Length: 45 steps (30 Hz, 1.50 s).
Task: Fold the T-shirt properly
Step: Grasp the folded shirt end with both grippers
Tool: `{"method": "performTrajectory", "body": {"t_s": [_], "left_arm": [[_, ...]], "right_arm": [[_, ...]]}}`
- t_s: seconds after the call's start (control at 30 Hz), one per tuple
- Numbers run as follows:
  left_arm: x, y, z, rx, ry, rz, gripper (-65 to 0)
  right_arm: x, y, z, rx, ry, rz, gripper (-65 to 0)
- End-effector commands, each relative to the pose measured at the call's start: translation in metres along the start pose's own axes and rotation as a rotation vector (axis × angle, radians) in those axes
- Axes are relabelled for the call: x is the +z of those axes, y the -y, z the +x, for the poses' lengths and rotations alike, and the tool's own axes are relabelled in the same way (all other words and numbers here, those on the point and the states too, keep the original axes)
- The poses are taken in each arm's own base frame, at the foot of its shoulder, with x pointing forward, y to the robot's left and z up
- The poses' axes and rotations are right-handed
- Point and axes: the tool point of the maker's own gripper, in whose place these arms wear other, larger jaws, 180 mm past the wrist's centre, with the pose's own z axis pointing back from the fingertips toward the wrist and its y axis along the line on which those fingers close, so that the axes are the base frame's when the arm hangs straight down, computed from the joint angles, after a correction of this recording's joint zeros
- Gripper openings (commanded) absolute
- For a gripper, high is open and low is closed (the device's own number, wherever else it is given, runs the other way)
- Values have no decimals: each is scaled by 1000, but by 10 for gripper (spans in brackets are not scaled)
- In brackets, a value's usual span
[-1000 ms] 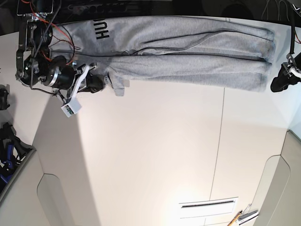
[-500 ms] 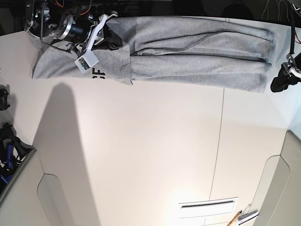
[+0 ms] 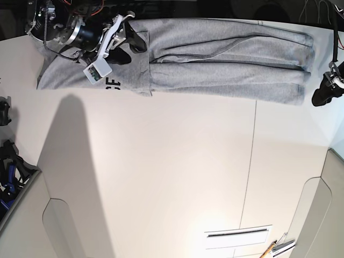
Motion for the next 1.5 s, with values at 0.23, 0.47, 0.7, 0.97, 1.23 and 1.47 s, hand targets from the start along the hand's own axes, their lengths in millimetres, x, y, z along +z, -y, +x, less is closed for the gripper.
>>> {"method": "performTrajectory", "body": {"t_s": [0.23,0.47,0.7,0.97,1.23,1.47], "left_arm": [[31,-35,-4,-43,-5,148,-263],[41,-73,-48,126,-34,207,-263],[41,-81,-68,261,-20,183,-263],[15,-60,-101,242,-154,125,-263],[9,-45,-122,260,-240,78,-263],[3,-38,-133,289,-238,61,-264]], "right_arm": [[38,41,33,105,96,-243,-348],[81,100,31,28,130,-464,-348],[96,129,8,-87,125,-522,-348],[75,155,-34,-251,75,-491,-348],[81,179,-41,-323,96,-531,-348],[121,205,-38,-353,164,-643,-349]]}}
